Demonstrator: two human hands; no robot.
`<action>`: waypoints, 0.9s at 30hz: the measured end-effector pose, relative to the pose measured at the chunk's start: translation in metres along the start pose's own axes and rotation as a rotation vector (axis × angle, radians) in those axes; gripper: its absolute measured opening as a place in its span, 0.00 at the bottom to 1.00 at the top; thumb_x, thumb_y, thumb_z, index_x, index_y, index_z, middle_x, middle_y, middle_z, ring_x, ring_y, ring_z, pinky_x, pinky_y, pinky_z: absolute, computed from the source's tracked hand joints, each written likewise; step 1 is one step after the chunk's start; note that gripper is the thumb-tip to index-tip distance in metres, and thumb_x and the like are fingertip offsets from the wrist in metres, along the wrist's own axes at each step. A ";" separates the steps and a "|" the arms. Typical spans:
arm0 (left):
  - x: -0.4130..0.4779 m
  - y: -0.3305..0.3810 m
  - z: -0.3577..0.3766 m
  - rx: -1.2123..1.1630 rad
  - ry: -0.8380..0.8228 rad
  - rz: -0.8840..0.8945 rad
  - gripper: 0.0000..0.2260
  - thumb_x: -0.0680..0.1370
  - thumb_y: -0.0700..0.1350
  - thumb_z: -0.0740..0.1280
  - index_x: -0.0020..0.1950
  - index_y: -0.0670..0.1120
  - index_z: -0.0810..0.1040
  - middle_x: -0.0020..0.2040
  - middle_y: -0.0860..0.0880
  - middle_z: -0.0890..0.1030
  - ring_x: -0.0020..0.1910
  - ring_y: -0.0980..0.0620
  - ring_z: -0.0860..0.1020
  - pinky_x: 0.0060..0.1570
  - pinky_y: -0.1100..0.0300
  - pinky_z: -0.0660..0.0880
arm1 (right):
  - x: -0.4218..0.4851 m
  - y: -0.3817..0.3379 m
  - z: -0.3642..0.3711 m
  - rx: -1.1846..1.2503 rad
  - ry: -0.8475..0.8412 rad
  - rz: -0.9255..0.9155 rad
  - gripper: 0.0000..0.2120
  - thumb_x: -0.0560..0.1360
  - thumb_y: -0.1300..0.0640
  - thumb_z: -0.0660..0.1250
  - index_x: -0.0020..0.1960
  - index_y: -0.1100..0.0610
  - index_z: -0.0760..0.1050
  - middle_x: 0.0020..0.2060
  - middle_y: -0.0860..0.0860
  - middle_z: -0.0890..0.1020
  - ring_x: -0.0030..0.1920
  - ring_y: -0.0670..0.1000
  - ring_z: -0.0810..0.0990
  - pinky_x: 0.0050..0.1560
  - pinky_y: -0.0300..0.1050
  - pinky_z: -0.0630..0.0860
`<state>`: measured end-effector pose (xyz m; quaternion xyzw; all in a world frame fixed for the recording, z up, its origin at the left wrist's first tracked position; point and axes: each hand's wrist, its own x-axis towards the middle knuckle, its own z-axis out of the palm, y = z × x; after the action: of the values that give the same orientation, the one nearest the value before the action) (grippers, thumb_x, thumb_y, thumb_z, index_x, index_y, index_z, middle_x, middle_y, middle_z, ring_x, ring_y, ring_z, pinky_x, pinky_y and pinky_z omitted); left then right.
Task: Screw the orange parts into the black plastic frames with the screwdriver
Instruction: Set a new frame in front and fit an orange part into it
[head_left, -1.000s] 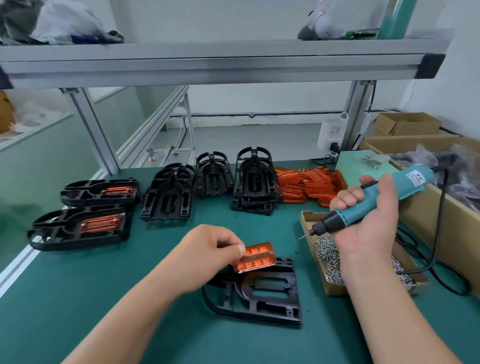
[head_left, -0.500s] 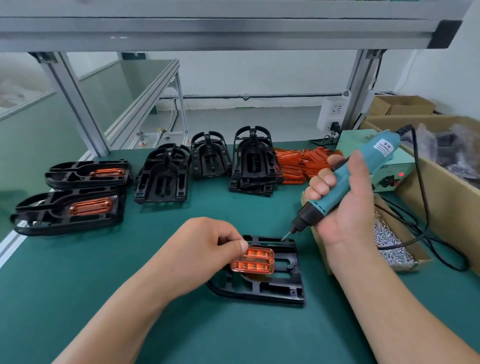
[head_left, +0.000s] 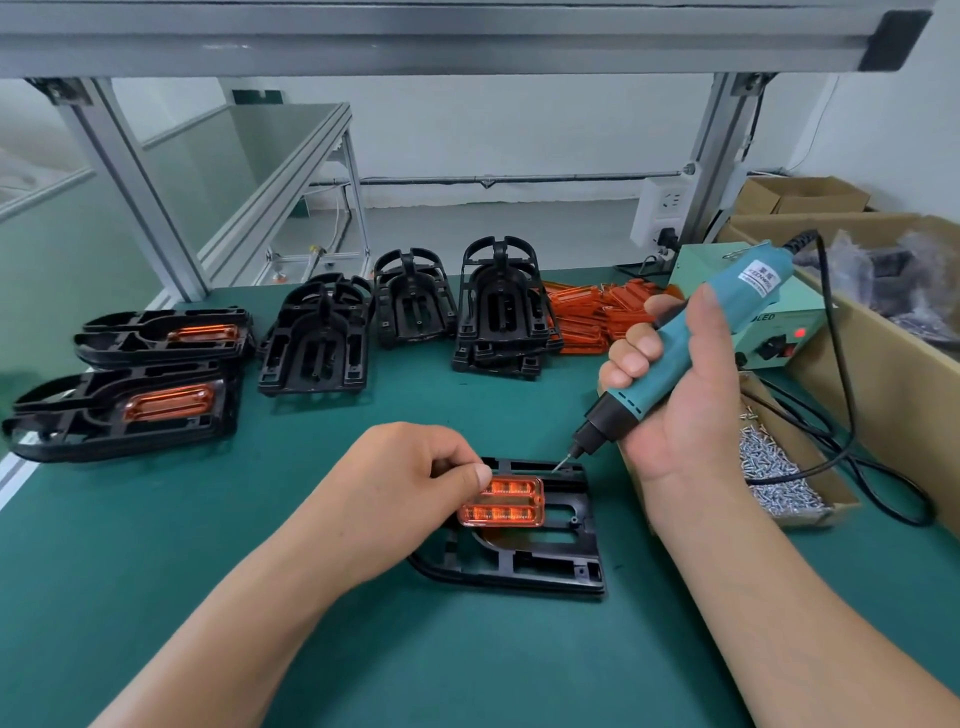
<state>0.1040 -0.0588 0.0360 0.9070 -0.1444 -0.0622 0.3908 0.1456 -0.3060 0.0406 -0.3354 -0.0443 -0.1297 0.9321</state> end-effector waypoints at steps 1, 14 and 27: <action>-0.001 0.000 0.000 -0.007 0.004 0.000 0.06 0.80 0.57 0.69 0.47 0.58 0.84 0.38 0.53 0.83 0.29 0.61 0.73 0.31 0.67 0.70 | 0.000 0.000 0.000 0.005 0.005 0.000 0.15 0.83 0.42 0.65 0.48 0.54 0.78 0.32 0.47 0.72 0.30 0.45 0.71 0.32 0.39 0.72; 0.002 0.009 -0.001 -0.232 0.054 -0.022 0.04 0.78 0.52 0.70 0.46 0.57 0.84 0.38 0.54 0.87 0.43 0.40 0.82 0.49 0.43 0.81 | 0.001 -0.003 -0.001 0.039 0.059 -0.002 0.15 0.83 0.42 0.66 0.49 0.54 0.77 0.33 0.47 0.71 0.31 0.45 0.70 0.34 0.39 0.71; 0.000 0.003 0.005 -0.126 0.148 0.036 0.04 0.79 0.54 0.71 0.48 0.58 0.85 0.37 0.54 0.83 0.30 0.60 0.72 0.30 0.65 0.70 | 0.001 -0.005 -0.001 0.031 0.064 -0.018 0.15 0.83 0.42 0.66 0.49 0.54 0.76 0.33 0.47 0.71 0.31 0.45 0.70 0.33 0.39 0.71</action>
<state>0.1020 -0.0643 0.0350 0.8800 -0.1273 0.0029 0.4576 0.1452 -0.3105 0.0427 -0.3160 -0.0196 -0.1481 0.9369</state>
